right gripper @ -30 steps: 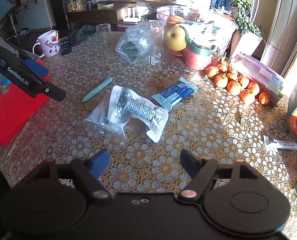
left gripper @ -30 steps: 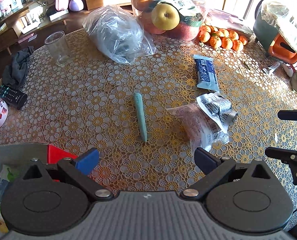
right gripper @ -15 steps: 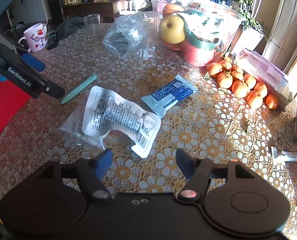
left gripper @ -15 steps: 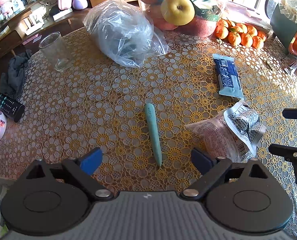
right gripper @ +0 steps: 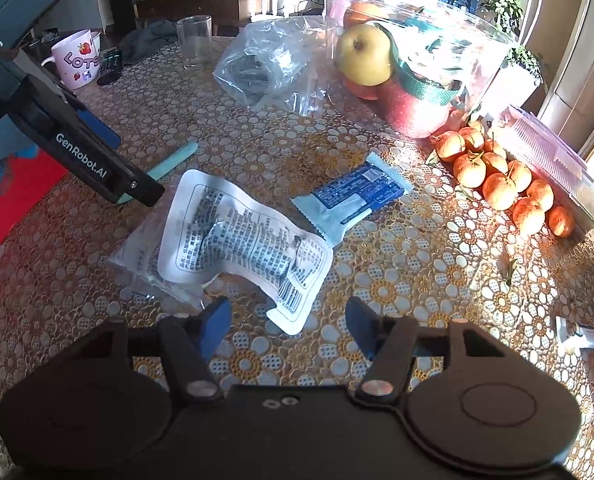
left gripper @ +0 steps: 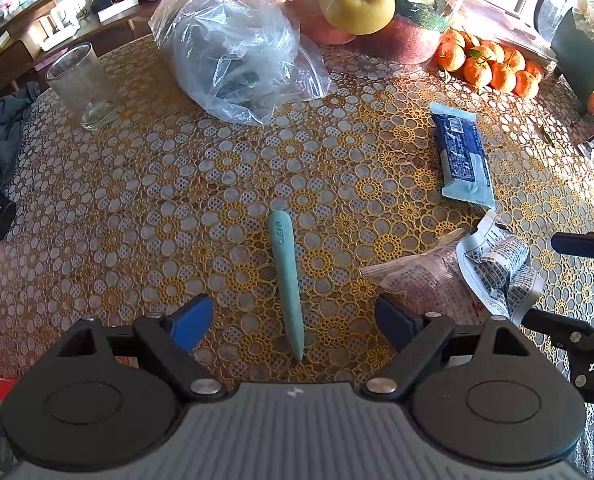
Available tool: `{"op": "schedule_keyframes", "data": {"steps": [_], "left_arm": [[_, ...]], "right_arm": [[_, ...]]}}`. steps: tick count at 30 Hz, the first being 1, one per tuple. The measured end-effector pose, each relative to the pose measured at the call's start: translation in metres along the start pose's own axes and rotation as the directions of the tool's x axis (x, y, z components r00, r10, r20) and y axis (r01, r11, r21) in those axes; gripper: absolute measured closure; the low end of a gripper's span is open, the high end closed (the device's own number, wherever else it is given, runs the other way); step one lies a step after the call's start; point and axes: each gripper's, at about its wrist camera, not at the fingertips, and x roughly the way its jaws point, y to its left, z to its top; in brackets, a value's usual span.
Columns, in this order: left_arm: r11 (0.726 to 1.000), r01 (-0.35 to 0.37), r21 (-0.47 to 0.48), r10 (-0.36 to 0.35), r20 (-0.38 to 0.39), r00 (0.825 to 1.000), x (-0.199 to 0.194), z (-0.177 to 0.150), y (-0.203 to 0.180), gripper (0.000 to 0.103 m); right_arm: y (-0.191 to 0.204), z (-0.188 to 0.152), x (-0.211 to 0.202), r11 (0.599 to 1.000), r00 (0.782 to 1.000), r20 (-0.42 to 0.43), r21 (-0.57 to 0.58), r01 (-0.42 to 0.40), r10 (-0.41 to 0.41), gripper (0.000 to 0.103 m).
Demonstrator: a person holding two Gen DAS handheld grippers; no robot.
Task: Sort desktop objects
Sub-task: 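Reach the left tool to the mint-green pen while the right tool reaches the white printed packet, then close the left tool on the green pen while the right tool grasps the white packet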
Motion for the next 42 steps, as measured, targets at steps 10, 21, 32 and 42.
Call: {"op": "schedule_keyframes", "data": {"steps": [10,21,32,42], "left_arm": [[1.000,0.023,-0.011,-0.023,-0.019,1.000,0.015,0.002,-0.001,0.032],[0.999,0.027,0.024,-0.028,0.009,1.000,0.014,0.005,-0.007,0.072],[0.998,0.028,0.048,-0.029,0.022,0.999,0.013,0.002,-0.012,0.092],[0.998,0.037,0.044,-0.037,0.015,0.999,0.007,-0.005,-0.011,0.093]], "right_arm": [[0.011,0.011,0.007,0.998,1.000,0.026,-0.055,0.015,-0.014,0.048],[0.023,0.019,0.016,0.994,0.998,0.045,-0.106,0.037,-0.032,0.067],[0.022,0.018,0.012,0.995,0.998,0.047,-0.090,0.037,-0.032,0.073],[0.017,0.014,0.000,0.999,0.999,0.030,-0.049,0.018,-0.016,0.078]]}}
